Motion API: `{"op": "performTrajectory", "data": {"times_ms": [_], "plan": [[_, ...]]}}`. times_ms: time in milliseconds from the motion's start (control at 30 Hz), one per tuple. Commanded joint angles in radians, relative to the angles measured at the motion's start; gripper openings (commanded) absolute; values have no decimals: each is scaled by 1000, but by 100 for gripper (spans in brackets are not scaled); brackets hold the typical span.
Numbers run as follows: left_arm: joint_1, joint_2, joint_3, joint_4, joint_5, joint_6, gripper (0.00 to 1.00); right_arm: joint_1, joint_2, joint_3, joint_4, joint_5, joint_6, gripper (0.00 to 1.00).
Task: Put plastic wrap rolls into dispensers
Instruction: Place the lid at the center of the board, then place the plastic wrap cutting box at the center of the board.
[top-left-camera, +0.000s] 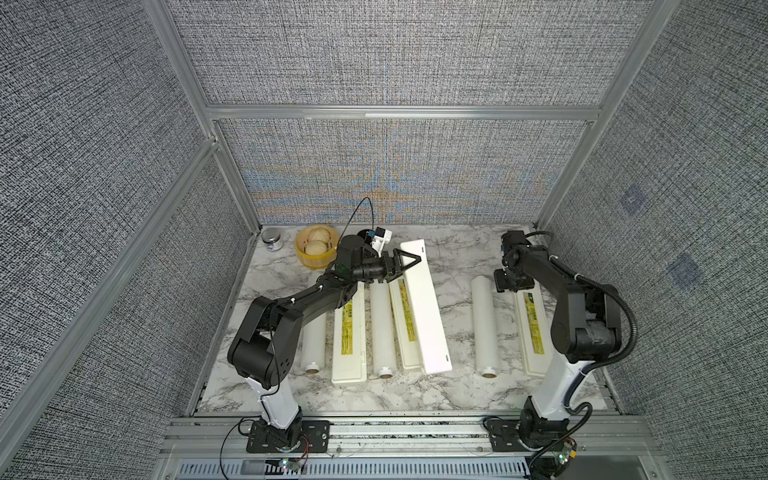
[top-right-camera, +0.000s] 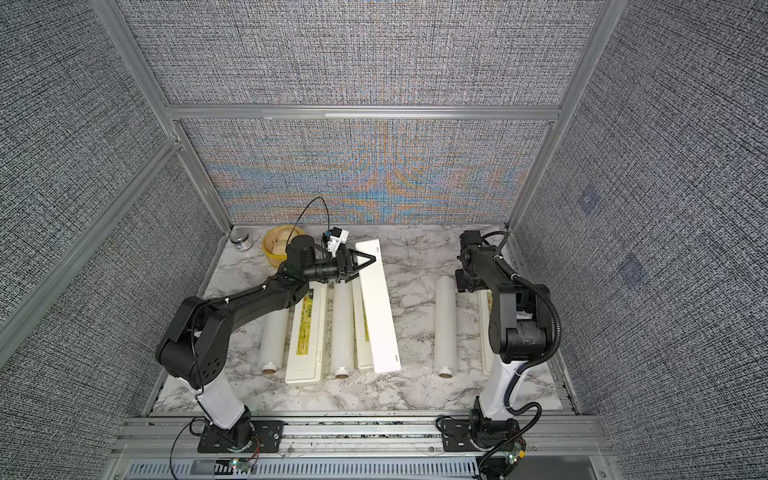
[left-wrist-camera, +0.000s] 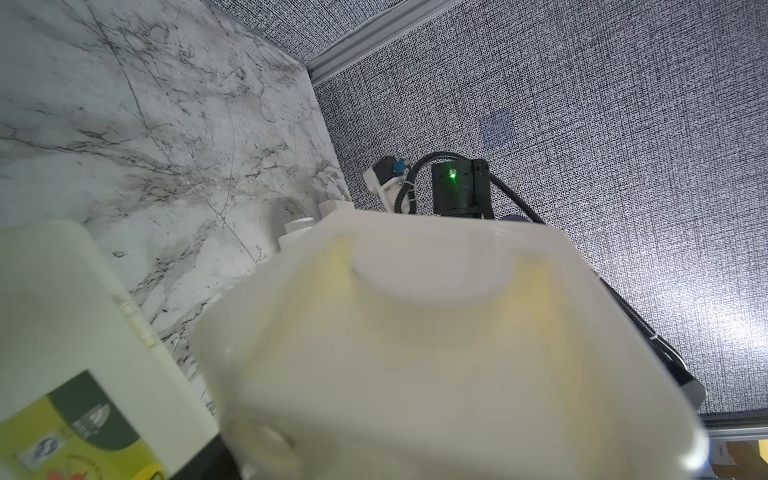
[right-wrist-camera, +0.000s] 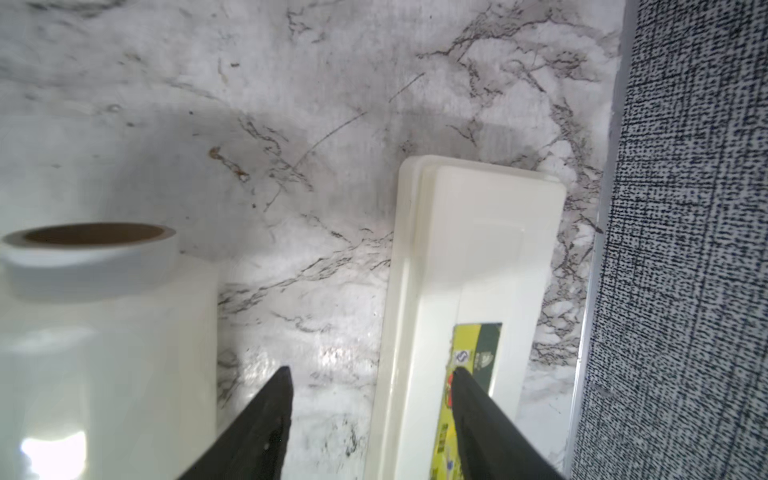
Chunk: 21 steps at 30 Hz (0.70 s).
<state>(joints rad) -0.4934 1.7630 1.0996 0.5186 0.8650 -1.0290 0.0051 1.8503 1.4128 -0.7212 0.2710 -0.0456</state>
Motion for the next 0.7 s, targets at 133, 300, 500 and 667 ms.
{"op": "performTrajectory", "data": {"times_ms": [133, 300, 500, 667], "plan": [[-12, 38, 48, -13, -8, 22, 60, -4, -206, 34, -81, -362, 50, 62], [-19, 66, 85, -29, -3, 21, 60, 8, -342, 10, -60, -809, 108, 62], [-27, 90, 130, -29, 23, 8, 60, 129, -418, -47, 40, -1093, 204, 62], [-29, 92, 148, -37, 37, 9, 60, 223, -453, -119, 189, -1234, 306, 63]]}}
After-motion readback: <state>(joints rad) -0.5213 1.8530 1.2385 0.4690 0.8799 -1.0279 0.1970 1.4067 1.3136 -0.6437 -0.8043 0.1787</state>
